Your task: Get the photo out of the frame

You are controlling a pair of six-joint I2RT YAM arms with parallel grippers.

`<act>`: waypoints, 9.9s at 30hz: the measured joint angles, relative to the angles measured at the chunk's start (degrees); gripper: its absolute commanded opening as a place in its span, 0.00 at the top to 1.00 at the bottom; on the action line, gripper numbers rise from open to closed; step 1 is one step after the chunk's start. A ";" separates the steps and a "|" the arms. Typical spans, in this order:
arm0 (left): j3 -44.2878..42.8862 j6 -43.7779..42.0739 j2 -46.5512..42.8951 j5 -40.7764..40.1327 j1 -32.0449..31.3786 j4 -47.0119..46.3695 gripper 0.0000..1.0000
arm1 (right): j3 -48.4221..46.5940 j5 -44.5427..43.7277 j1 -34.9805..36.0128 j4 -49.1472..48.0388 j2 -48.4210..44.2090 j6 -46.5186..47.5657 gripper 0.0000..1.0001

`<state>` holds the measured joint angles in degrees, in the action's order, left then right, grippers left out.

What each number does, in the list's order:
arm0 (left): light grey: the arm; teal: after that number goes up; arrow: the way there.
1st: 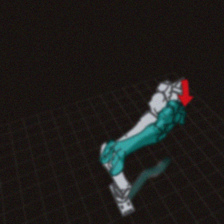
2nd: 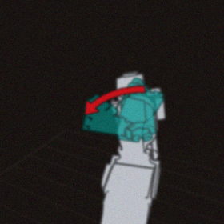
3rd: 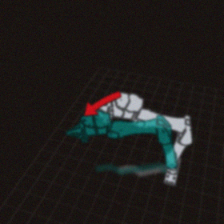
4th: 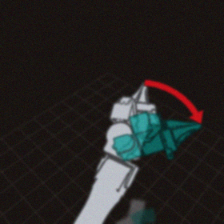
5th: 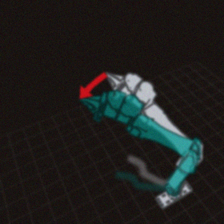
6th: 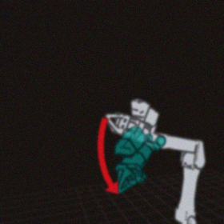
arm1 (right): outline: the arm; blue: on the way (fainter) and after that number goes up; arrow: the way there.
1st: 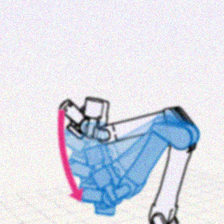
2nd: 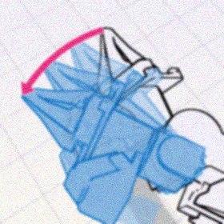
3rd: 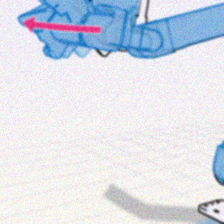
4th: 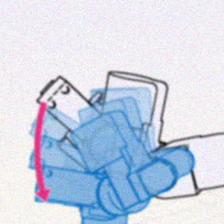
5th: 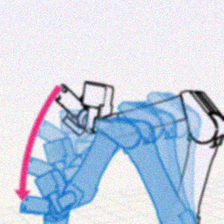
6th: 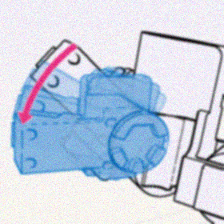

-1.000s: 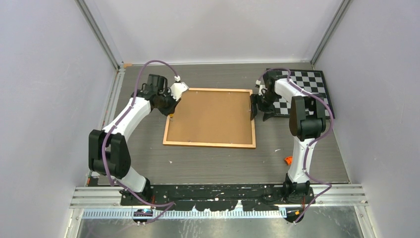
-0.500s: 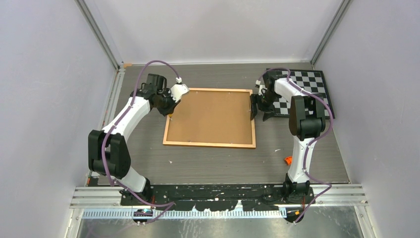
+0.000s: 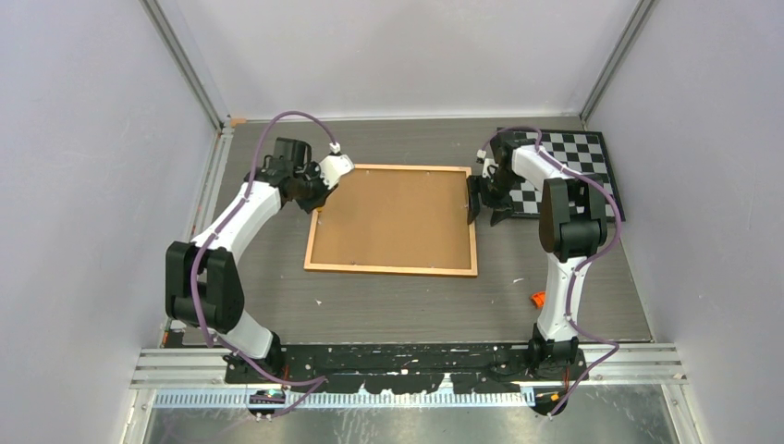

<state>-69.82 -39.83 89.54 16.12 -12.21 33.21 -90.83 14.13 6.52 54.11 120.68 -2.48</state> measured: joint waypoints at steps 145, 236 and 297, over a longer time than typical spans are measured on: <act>3.19 -1.01 -1.75 12.09 1.07 0.02 1.00 | -3.10 -0.66 0.94 2.93 1.99 1.29 0.30; -3.87 41.11 -3.50 -4.00 11.47 -2.97 1.00 | -1.70 -0.31 11.26 -8.24 -11.19 -1.86 0.19; 6.25 15.39 -6.88 8.09 -7.80 -3.45 1.00 | -3.23 7.67 4.59 -1.03 -3.93 -1.49 0.27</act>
<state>-63.57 -24.45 82.65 24.21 -20.01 29.76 -94.06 21.80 11.11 53.08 116.75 -3.97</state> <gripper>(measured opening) 0.179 0.755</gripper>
